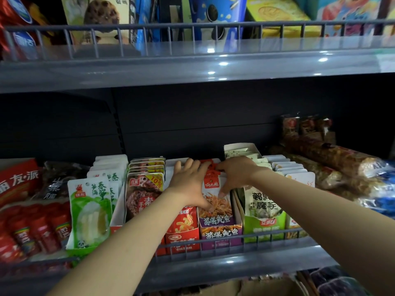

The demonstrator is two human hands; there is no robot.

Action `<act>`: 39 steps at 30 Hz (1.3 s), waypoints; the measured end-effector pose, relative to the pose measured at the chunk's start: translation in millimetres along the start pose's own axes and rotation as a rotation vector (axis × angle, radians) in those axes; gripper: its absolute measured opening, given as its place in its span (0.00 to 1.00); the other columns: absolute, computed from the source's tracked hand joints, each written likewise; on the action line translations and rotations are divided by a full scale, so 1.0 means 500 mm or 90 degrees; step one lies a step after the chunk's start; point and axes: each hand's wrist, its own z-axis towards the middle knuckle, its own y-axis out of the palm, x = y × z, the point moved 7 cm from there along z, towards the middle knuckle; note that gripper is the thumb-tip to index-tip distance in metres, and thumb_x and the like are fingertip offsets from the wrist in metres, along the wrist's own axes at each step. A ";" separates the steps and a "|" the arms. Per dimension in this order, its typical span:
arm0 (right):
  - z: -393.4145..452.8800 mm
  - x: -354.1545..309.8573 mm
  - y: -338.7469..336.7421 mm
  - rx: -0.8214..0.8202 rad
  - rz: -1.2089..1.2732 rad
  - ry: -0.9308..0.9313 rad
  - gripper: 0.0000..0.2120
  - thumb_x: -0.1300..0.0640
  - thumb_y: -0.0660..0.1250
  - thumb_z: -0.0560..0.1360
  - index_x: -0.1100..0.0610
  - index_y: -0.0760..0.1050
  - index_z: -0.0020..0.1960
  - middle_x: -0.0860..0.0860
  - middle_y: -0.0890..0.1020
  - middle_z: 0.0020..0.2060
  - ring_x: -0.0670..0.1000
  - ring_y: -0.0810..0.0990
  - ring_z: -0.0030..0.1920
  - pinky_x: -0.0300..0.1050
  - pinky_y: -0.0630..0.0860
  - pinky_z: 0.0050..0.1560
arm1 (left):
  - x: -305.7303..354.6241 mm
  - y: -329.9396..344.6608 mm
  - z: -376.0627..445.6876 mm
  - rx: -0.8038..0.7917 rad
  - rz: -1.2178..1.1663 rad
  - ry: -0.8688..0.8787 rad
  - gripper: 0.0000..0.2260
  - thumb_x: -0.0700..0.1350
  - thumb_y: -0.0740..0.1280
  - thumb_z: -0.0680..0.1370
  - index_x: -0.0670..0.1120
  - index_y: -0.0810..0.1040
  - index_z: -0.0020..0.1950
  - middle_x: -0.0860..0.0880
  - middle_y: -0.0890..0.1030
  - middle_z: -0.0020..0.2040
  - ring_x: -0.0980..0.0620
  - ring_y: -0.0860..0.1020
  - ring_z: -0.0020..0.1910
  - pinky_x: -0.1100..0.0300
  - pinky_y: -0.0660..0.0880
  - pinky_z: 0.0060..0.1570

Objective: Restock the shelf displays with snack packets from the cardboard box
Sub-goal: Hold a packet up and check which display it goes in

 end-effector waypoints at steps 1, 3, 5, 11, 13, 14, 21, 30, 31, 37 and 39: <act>0.000 -0.002 0.001 0.013 -0.015 -0.003 0.34 0.38 0.74 0.64 0.49 0.70 0.65 0.46 0.80 0.54 0.49 0.78 0.53 0.40 0.72 0.48 | 0.001 0.000 0.000 0.000 -0.003 0.001 0.54 0.68 0.72 0.60 0.50 0.49 0.76 0.50 0.61 0.70 0.48 0.57 0.70 0.51 0.54 0.67; -0.002 -0.007 0.000 0.049 -0.033 -0.009 0.29 0.38 0.73 0.65 0.49 0.73 0.61 0.46 0.81 0.52 0.49 0.78 0.51 0.40 0.71 0.47 | 0.002 0.000 -0.002 0.004 -0.008 0.000 0.53 0.67 0.73 0.61 0.48 0.50 0.76 0.50 0.61 0.71 0.49 0.57 0.70 0.52 0.54 0.67; -0.002 -0.011 0.000 0.075 -0.047 -0.018 0.27 0.38 0.73 0.65 0.50 0.74 0.59 0.47 0.81 0.51 0.50 0.79 0.51 0.41 0.71 0.47 | 0.002 -0.001 -0.003 0.007 -0.005 -0.001 0.53 0.67 0.73 0.61 0.47 0.50 0.76 0.49 0.61 0.72 0.48 0.57 0.70 0.52 0.54 0.67; -0.013 -0.015 -0.004 0.130 -0.082 -0.022 0.25 0.40 0.70 0.69 0.51 0.73 0.60 0.50 0.81 0.52 0.53 0.78 0.52 0.42 0.70 0.51 | 0.004 -0.001 -0.002 0.017 -0.018 -0.002 0.53 0.65 0.73 0.62 0.47 0.49 0.76 0.49 0.61 0.72 0.48 0.57 0.70 0.52 0.54 0.68; -0.014 -0.014 -0.005 0.135 -0.071 -0.022 0.25 0.41 0.70 0.69 0.51 0.72 0.62 0.50 0.80 0.54 0.52 0.78 0.54 0.42 0.70 0.52 | 0.002 -0.001 -0.003 0.025 -0.019 -0.002 0.53 0.65 0.73 0.62 0.47 0.48 0.77 0.49 0.61 0.72 0.48 0.57 0.69 0.52 0.54 0.67; -0.014 -0.013 -0.005 0.137 -0.064 -0.023 0.26 0.41 0.70 0.69 0.51 0.71 0.63 0.50 0.80 0.55 0.52 0.77 0.55 0.42 0.70 0.54 | 0.002 -0.002 -0.004 0.030 -0.014 -0.003 0.53 0.66 0.72 0.62 0.48 0.48 0.77 0.49 0.61 0.71 0.48 0.57 0.69 0.52 0.55 0.67; -0.020 -0.005 -0.005 0.169 -0.054 -0.030 0.46 0.43 0.73 0.67 0.53 0.52 0.75 0.51 0.61 0.70 0.53 0.60 0.70 0.49 0.64 0.67 | -0.003 0.007 0.000 0.015 -0.029 -0.008 0.58 0.66 0.72 0.63 0.48 0.38 0.77 0.49 0.49 0.78 0.48 0.48 0.76 0.50 0.46 0.73; -0.010 -0.011 0.008 0.097 -0.162 -0.031 0.44 0.39 0.66 0.71 0.56 0.49 0.77 0.52 0.57 0.74 0.54 0.54 0.73 0.51 0.54 0.71 | 0.000 0.002 -0.001 -0.030 -0.010 -0.008 0.55 0.67 0.69 0.66 0.45 0.40 0.78 0.47 0.46 0.78 0.49 0.46 0.77 0.50 0.43 0.73; -0.011 -0.011 0.007 0.099 -0.160 -0.028 0.45 0.38 0.66 0.71 0.56 0.49 0.77 0.52 0.57 0.74 0.54 0.54 0.73 0.50 0.54 0.71 | -0.002 0.000 -0.003 -0.031 -0.019 -0.011 0.55 0.67 0.69 0.66 0.45 0.39 0.77 0.47 0.45 0.78 0.49 0.45 0.77 0.50 0.42 0.73; -0.030 -0.021 -0.021 0.101 -0.083 -0.042 0.43 0.38 0.65 0.71 0.54 0.49 0.77 0.49 0.58 0.74 0.53 0.54 0.72 0.50 0.50 0.72 | -0.019 -0.053 -0.024 -0.038 -0.092 0.001 0.50 0.68 0.64 0.70 0.47 0.37 0.77 0.49 0.41 0.78 0.50 0.42 0.77 0.53 0.35 0.72; -0.042 -0.033 -0.034 0.109 -0.059 -0.054 0.40 0.40 0.64 0.73 0.52 0.50 0.77 0.48 0.58 0.75 0.52 0.53 0.73 0.50 0.48 0.73 | -0.040 -0.069 -0.042 -0.085 -0.087 -0.011 0.50 0.70 0.63 0.70 0.49 0.36 0.77 0.51 0.39 0.78 0.51 0.40 0.76 0.53 0.33 0.72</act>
